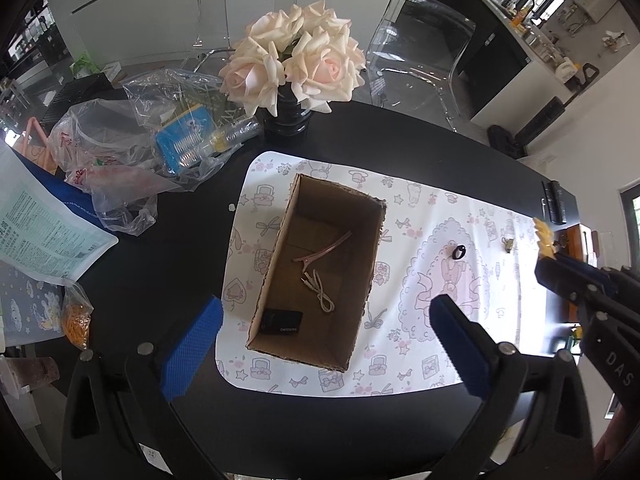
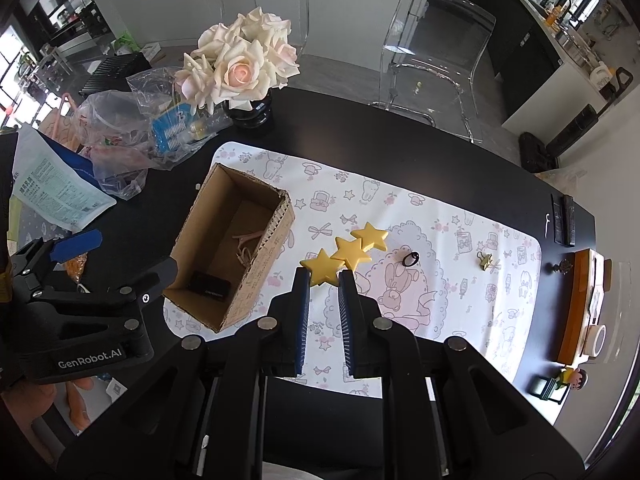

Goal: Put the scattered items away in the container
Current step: 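Lower the white cable into the box and open the left gripper, then carry the yellow star clip into the box and open the right gripper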

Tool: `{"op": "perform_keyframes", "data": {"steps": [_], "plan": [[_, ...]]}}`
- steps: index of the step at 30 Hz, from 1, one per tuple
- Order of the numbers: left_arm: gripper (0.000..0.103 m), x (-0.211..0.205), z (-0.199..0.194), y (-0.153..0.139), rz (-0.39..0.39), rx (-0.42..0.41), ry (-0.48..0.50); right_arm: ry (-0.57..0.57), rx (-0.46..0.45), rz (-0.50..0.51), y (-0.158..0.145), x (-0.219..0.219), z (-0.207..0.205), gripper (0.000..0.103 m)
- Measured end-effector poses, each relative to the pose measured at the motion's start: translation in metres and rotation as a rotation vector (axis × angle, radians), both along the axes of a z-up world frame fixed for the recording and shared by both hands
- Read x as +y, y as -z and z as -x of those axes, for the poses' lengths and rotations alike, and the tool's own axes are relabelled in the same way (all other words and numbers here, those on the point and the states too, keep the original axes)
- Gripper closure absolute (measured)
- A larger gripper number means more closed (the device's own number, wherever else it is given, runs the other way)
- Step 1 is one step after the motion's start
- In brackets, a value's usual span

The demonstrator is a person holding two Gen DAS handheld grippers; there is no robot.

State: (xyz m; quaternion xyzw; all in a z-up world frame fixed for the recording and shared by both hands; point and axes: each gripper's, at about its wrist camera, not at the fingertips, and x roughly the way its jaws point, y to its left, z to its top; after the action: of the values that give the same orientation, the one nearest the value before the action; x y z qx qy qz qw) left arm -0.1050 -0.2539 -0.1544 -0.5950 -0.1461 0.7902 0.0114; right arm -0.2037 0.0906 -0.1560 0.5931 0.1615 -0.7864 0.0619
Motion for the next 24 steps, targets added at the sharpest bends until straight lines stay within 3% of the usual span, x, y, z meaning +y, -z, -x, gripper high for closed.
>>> {"op": "perform_keyframes", "data": {"steps": [24], "plan": [[0.000, -0.066, -0.056, 0.002, 0.029, -0.036, -0.259, -0.230, -0.047, 0.047, 0.034, -0.087, -0.007, 0.088]]}}
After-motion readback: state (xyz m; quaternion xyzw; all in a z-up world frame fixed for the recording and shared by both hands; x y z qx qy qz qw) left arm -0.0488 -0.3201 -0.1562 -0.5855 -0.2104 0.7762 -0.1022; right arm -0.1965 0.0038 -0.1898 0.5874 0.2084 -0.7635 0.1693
